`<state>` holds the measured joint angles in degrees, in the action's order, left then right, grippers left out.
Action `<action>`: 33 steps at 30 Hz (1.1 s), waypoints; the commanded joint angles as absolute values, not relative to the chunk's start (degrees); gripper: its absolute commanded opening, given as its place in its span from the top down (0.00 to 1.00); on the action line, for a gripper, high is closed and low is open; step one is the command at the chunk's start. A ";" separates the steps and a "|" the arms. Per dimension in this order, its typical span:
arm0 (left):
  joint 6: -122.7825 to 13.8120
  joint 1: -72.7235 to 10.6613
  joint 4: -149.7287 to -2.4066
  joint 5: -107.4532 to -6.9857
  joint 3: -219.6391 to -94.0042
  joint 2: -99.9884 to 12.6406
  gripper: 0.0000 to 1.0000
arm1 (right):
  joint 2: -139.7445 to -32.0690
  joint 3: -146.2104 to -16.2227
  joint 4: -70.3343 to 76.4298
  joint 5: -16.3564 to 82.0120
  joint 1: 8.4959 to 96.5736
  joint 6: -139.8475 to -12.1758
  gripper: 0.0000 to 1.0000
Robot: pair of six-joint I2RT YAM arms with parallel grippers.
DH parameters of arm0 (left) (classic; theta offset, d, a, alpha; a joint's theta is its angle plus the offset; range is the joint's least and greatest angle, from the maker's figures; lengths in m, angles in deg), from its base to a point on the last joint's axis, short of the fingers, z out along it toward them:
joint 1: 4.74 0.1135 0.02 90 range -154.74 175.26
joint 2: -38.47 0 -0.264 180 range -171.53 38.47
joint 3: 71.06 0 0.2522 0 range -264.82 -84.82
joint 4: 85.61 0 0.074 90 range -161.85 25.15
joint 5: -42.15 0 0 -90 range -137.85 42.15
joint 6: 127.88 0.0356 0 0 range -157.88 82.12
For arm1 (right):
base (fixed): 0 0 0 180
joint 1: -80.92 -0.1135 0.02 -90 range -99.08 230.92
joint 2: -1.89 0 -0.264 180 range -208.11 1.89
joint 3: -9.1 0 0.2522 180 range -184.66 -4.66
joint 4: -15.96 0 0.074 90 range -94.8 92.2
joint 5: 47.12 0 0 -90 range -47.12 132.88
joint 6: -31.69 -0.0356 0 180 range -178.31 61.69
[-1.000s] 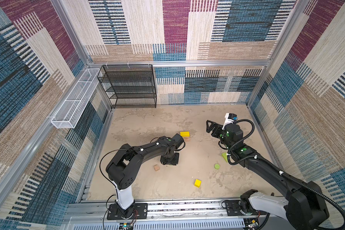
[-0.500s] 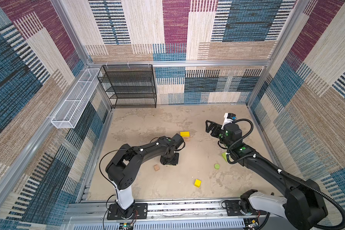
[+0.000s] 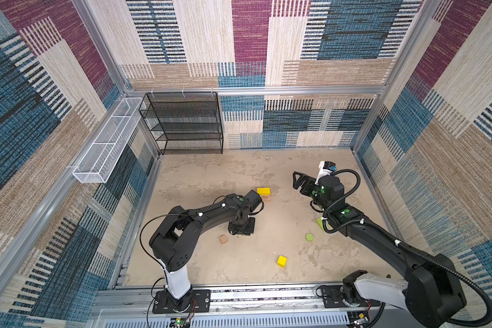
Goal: Build the wood block tower
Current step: 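Lift the green cylinder with the left gripper and carry it over the stack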
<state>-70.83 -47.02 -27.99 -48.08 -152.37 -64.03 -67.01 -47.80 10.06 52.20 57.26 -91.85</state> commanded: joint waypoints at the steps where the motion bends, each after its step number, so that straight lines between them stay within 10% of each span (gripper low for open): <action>1: -69.83 -47.00 -25.43 -47.44 -153.51 -62.74 0.72 | -67.33 -48.52 11.34 51.06 57.25 -91.91 0.01; 33: -47.90 -45.47 8.08 -43.58 -222.75 -91.59 0.71 | -71.05 -49.10 6.84 45.81 63.81 -89.07 0.01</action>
<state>-50.13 -45.82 3.59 -43.31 -219.78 -89.89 -70.94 -49.39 6.60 46.96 63.33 -89.47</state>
